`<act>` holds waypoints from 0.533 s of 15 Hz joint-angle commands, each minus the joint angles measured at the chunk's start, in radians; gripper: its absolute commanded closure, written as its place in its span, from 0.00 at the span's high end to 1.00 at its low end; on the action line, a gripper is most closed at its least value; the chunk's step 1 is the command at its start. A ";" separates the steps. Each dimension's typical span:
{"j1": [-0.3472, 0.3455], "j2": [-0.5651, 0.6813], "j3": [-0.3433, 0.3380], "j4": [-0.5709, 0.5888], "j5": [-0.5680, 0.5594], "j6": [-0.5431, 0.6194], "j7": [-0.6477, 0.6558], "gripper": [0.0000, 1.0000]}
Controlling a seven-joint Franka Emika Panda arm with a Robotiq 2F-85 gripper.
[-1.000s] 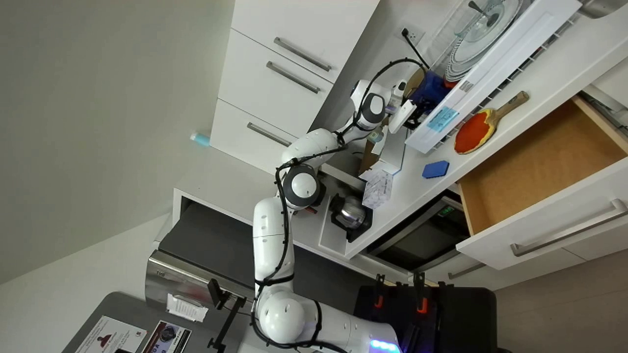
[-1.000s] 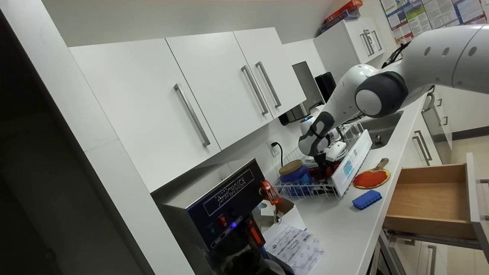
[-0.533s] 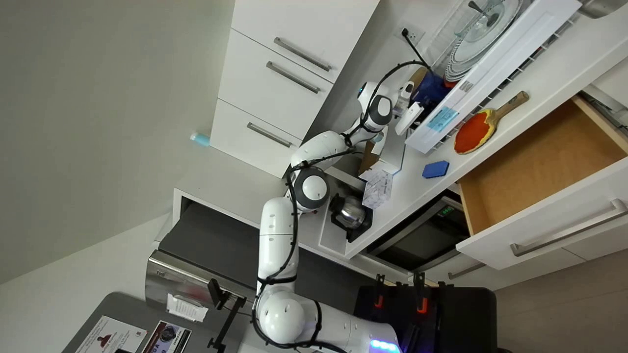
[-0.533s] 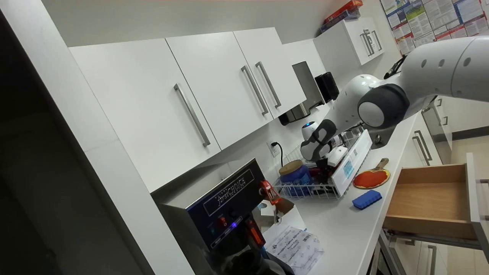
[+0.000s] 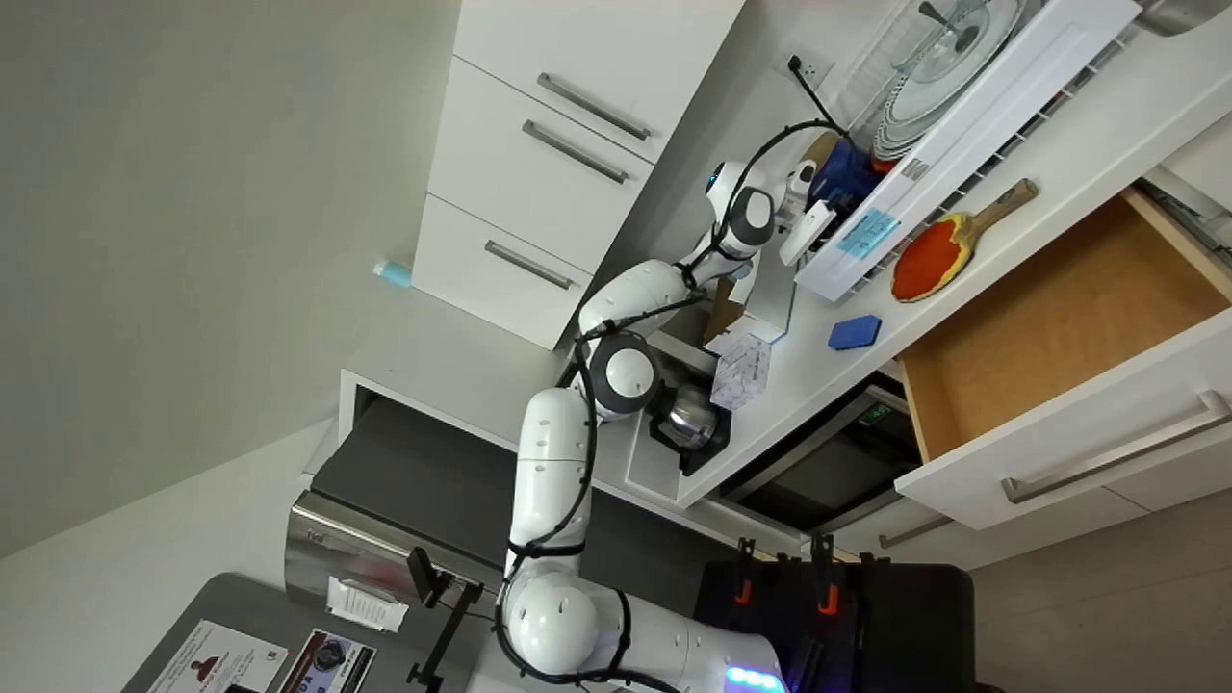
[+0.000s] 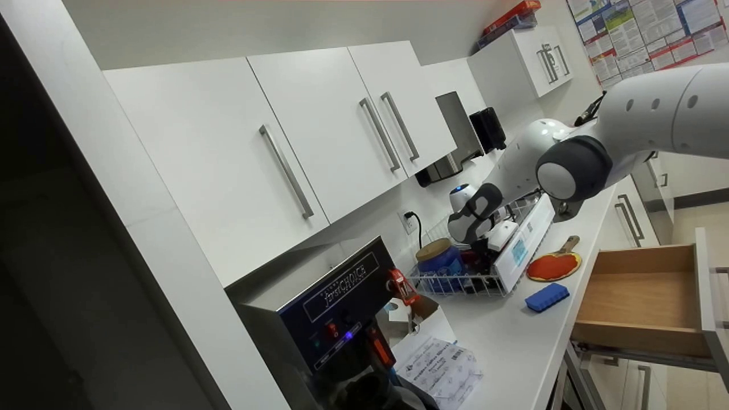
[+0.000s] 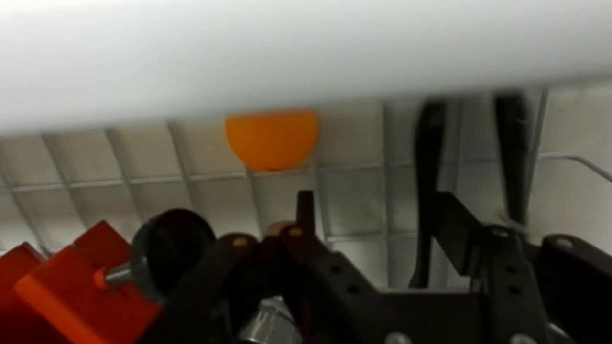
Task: Remove the tongs from the drying rack
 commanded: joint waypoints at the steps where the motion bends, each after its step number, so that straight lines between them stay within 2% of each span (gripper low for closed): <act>1: -0.006 0.041 0.007 0.075 -0.011 -0.046 0.011 0.33; 5: -0.005 0.051 0.007 0.093 -0.011 -0.055 0.012 0.04; 8: 0.002 0.010 -0.005 0.061 0.000 -0.056 0.020 0.00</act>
